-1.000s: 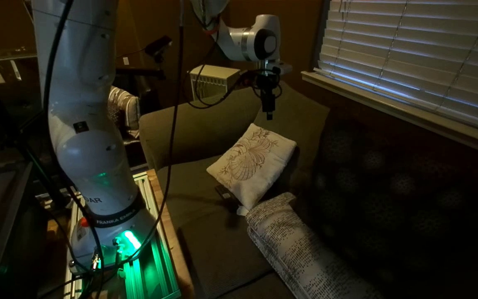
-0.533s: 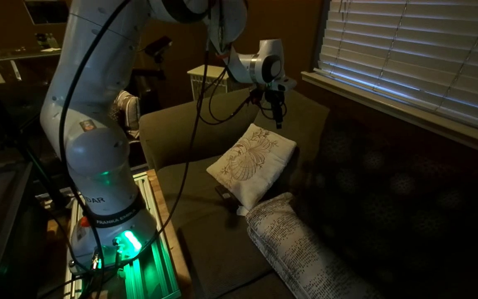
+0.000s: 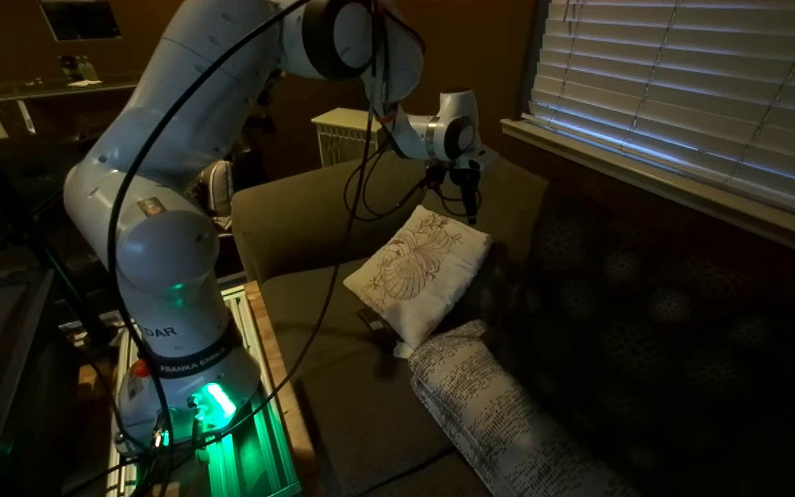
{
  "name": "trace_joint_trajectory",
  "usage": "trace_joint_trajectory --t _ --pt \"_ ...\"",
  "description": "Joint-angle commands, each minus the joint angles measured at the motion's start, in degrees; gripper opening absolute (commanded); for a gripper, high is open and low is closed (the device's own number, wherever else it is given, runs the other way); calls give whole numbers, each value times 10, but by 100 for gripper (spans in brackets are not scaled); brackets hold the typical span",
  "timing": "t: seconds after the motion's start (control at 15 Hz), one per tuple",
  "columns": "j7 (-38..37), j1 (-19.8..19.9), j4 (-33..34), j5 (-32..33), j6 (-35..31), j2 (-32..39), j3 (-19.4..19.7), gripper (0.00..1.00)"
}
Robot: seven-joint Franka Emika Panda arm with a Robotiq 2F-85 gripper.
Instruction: Put the pillow on the stack of pillows
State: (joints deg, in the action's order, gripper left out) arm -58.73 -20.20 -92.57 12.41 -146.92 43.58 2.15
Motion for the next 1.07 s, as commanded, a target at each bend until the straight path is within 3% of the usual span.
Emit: trace_joint_trajectory --t 0.0,0.27,0.67,1.0 --pt "33 4 85 -34 20 66 -8 100" --pt "72 7 153 -56 30 124 -14 100" --pt "112 6 250 -87 107 199 -19 100" --pt "127 -7 317 -69 114 252 1 100"
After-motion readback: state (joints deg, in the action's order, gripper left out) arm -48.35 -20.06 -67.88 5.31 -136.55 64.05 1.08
